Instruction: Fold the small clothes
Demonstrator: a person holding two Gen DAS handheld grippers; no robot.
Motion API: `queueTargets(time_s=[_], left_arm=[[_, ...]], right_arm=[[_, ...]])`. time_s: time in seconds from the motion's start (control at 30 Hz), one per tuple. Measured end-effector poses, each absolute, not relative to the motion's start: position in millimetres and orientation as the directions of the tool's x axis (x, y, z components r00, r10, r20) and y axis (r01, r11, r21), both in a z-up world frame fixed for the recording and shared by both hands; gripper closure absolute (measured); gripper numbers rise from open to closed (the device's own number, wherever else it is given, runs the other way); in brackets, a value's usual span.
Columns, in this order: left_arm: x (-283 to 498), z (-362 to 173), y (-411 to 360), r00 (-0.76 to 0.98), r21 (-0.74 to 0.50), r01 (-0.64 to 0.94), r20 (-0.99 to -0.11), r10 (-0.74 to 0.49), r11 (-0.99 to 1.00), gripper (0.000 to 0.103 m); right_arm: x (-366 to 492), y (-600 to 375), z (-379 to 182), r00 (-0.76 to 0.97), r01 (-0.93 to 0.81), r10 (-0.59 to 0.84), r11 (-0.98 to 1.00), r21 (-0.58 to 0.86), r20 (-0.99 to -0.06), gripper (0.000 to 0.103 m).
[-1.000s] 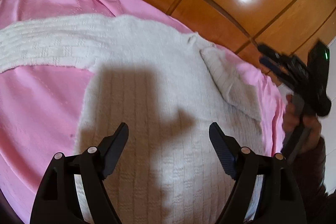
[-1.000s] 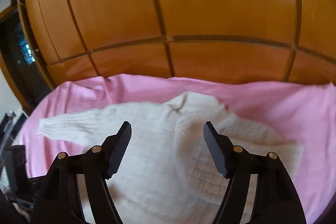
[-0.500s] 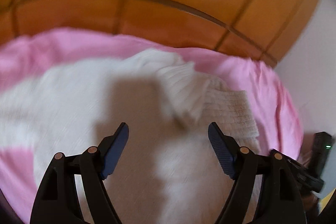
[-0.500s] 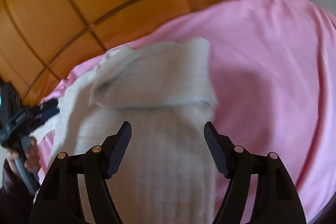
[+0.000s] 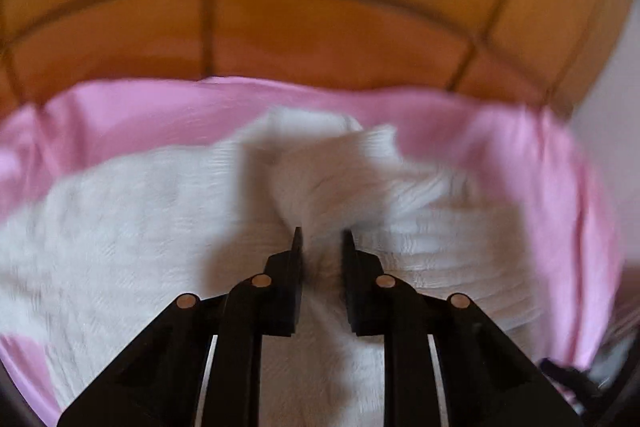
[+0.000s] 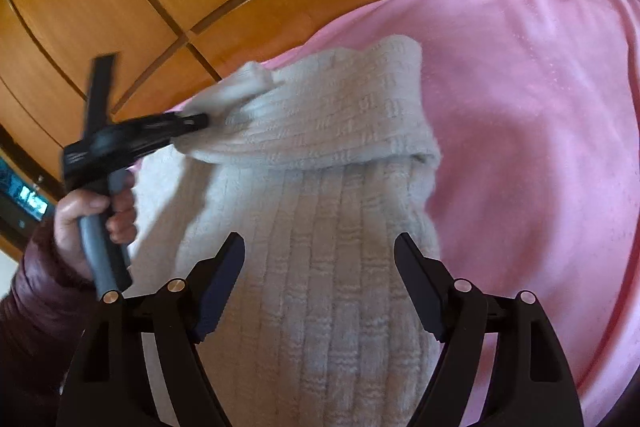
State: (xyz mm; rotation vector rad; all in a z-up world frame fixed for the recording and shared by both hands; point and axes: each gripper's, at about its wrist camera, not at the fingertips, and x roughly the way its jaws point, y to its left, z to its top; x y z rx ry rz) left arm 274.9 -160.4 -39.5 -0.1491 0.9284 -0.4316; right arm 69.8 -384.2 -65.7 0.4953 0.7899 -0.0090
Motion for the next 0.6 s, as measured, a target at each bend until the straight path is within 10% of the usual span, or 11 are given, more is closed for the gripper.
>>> queueTargets(time_s=[0.1,0.2,0.6], left_arm=[[264,-38,-115,0.523,-0.459,0.243,-0.68,-0.514,0.854,0.086],[250,-56,-68,0.515,-0.572,0.164,-0.645,-0.564,0.804,0.048],[278,-104,-20,0.458,-0.735,-0.015,-0.607,-0.649,0.678,0.04]], right_arm=[[78,-387,-57,0.733,0.191,0.163,0.882,0.43,-0.66,0.027],[92,-387,-52,0.743,0.185,0.162,0.883,0.432,-0.649,0.027],[124,-388,-60,0.733,0.246,0.072,0.899,0.363,-0.676,0.027]])
